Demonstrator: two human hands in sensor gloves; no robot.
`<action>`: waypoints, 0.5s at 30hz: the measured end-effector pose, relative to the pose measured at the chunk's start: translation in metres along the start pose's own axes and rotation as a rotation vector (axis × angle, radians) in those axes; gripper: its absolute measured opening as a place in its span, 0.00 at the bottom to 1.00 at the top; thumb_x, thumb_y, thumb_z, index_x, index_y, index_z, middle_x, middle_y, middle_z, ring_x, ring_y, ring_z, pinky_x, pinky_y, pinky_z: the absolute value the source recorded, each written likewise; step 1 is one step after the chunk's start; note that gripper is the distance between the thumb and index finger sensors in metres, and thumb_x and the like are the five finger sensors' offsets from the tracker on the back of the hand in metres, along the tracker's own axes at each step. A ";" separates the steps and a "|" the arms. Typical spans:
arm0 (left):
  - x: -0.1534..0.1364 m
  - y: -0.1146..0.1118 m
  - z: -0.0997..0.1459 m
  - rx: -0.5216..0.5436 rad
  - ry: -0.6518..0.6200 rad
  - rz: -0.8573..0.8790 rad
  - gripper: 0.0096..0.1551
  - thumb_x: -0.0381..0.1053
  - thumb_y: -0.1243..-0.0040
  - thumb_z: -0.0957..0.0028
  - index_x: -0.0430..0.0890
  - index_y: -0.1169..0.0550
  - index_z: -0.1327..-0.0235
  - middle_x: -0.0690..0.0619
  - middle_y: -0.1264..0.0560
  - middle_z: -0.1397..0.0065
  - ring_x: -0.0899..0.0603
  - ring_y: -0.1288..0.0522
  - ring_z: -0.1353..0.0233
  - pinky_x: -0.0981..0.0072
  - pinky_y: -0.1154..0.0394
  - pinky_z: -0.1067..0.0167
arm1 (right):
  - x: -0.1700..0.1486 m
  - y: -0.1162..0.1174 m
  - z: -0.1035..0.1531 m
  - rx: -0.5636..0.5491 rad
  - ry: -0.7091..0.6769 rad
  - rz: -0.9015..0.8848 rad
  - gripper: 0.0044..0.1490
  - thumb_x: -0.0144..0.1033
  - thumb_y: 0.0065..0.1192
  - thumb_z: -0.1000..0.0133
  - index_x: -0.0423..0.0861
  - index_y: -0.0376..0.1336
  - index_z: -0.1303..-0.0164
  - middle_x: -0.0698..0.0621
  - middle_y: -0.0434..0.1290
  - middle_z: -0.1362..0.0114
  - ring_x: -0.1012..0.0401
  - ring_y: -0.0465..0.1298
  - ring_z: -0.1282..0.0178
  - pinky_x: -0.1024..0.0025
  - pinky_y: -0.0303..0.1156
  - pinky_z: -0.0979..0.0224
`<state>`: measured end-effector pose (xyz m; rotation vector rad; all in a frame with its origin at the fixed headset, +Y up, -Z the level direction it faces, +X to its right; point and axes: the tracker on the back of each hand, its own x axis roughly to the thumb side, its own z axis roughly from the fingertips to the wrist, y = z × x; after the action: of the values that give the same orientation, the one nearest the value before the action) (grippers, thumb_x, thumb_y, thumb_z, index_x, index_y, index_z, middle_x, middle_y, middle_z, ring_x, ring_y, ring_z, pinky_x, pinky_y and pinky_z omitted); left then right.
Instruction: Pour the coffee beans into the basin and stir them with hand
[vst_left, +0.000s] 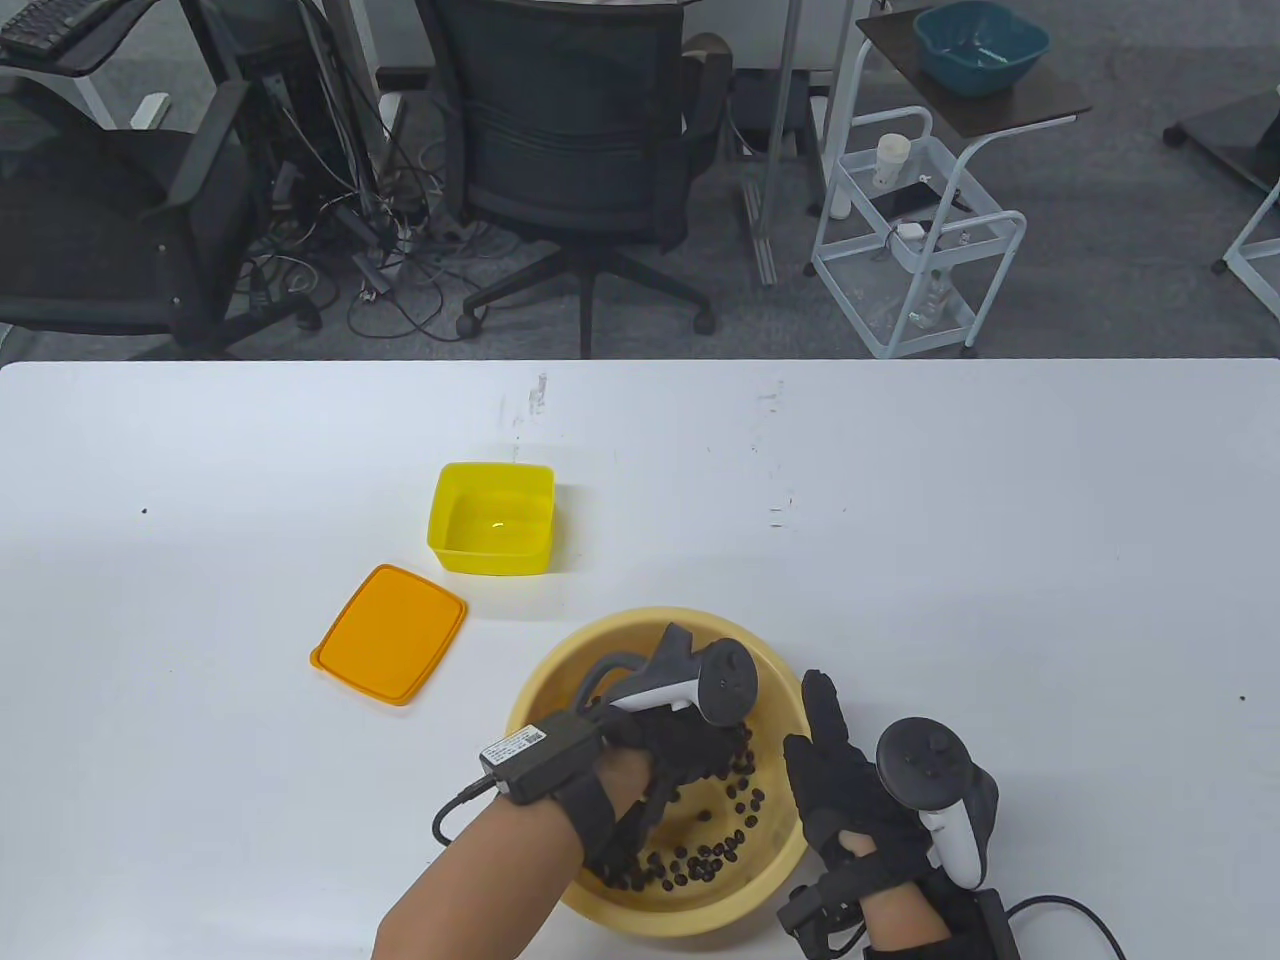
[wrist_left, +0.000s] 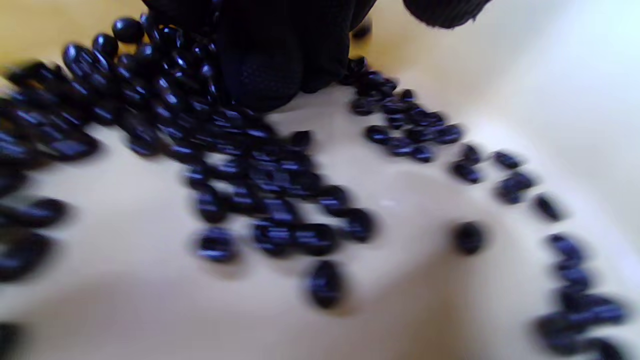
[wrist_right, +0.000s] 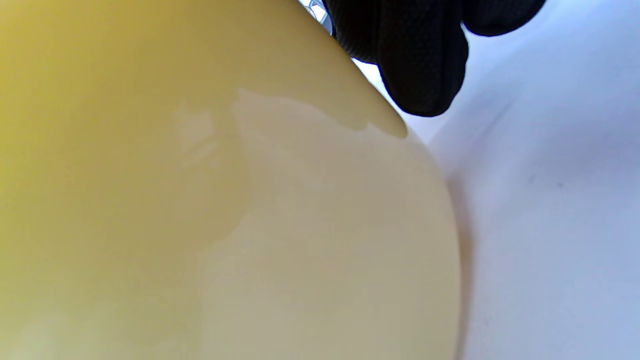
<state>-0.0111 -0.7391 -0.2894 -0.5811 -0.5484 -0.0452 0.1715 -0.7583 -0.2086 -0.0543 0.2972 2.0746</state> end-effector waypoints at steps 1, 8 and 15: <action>-0.001 0.000 0.000 -0.006 0.023 -0.032 0.39 0.57 0.54 0.42 0.33 0.41 0.28 0.41 0.30 0.28 0.37 0.24 0.33 0.42 0.40 0.26 | 0.000 0.000 0.000 0.000 0.000 0.000 0.41 0.45 0.40 0.41 0.53 0.32 0.23 0.34 0.57 0.28 0.38 0.73 0.40 0.38 0.56 0.30; -0.011 0.006 0.000 -0.237 0.199 -0.130 0.40 0.58 0.53 0.42 0.27 0.32 0.33 0.34 0.23 0.38 0.33 0.17 0.41 0.43 0.33 0.30 | 0.000 0.000 0.000 0.000 0.002 0.003 0.41 0.45 0.40 0.41 0.53 0.32 0.23 0.34 0.57 0.28 0.38 0.73 0.40 0.37 0.56 0.30; -0.012 -0.013 -0.005 -0.491 0.228 -0.187 0.41 0.62 0.54 0.43 0.25 0.21 0.49 0.35 0.14 0.53 0.34 0.11 0.56 0.46 0.29 0.33 | 0.000 0.000 0.000 0.001 0.004 0.003 0.41 0.46 0.40 0.41 0.53 0.31 0.23 0.34 0.57 0.28 0.38 0.72 0.40 0.37 0.56 0.30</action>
<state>-0.0214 -0.7541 -0.2923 -0.9868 -0.3655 -0.4276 0.1716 -0.7582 -0.2084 -0.0570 0.3012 2.0777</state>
